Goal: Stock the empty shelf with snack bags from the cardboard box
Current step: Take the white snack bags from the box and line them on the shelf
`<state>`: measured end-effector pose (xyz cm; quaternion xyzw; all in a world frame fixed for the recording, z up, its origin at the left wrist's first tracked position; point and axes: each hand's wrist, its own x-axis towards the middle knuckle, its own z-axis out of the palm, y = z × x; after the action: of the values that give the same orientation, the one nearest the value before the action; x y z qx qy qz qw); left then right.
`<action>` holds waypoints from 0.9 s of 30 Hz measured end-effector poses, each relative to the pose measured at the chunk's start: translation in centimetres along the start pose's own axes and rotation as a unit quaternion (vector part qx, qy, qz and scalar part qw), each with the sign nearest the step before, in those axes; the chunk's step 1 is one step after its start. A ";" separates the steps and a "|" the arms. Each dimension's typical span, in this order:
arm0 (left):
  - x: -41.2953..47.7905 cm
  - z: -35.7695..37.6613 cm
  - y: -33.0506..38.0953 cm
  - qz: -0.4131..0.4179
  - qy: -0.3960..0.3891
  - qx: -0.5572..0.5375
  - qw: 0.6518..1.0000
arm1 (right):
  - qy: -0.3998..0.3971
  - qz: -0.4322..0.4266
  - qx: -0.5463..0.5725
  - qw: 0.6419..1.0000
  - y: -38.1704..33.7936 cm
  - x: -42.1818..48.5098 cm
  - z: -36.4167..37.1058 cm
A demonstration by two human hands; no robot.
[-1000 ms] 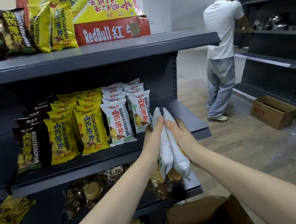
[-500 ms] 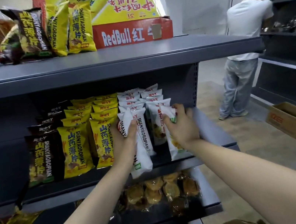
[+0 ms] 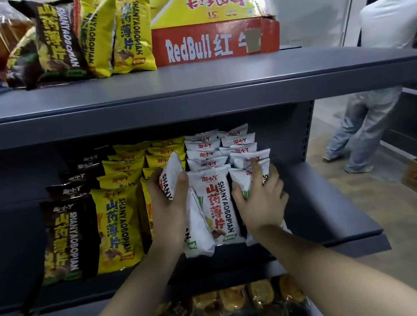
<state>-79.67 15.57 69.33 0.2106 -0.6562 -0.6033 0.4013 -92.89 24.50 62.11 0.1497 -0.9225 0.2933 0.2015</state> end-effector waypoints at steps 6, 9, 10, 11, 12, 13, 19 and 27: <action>1.0 0.0 -0.8 -0.017 -0.002 -0.012 1.000 | 0.004 0.015 -0.003 1.000 -0.1 1.3 1.2; 1.1 0.0 -1.0 -0.018 0.000 -0.017 1.000 | -0.004 0.014 0.010 1.000 -0.1 1.5 1.2; 1.1 0.0 -1.1 -0.017 -0.001 -0.017 1.000 | -0.012 0.013 0.015 1.000 0.0 1.5 1.1; 1.1 0.0 -1.2 -0.018 -0.003 -0.018 1.000 | -0.022 0.010 0.024 0.999 0.1 1.5 1.0; 1.0 0.1 -1.3 -0.018 -0.005 -0.018 1.000 | -0.032 0.006 0.040 0.999 0.2 1.5 0.8; 0.9 0.1 -1.4 -0.017 -0.007 -0.016 1.000 | -0.038 0.002 0.059 0.998 0.4 1.3 0.5; 0.0 0.7 -2.2 -0.014 -0.015 -0.003 1.000 | -0.069 -0.026 0.129 0.989 2.8 0.0 -1.8; -1.0 2.4 -3.6 -0.002 -0.039 0.052 0.998 | -0.212 0.027 0.251 0.944 6.0 -0.5 -1.0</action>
<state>-81.72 17.17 65.67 0.2084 -0.7014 -0.5769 0.3630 -94.55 29.88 59.76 0.2290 -0.8443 0.4818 -0.0505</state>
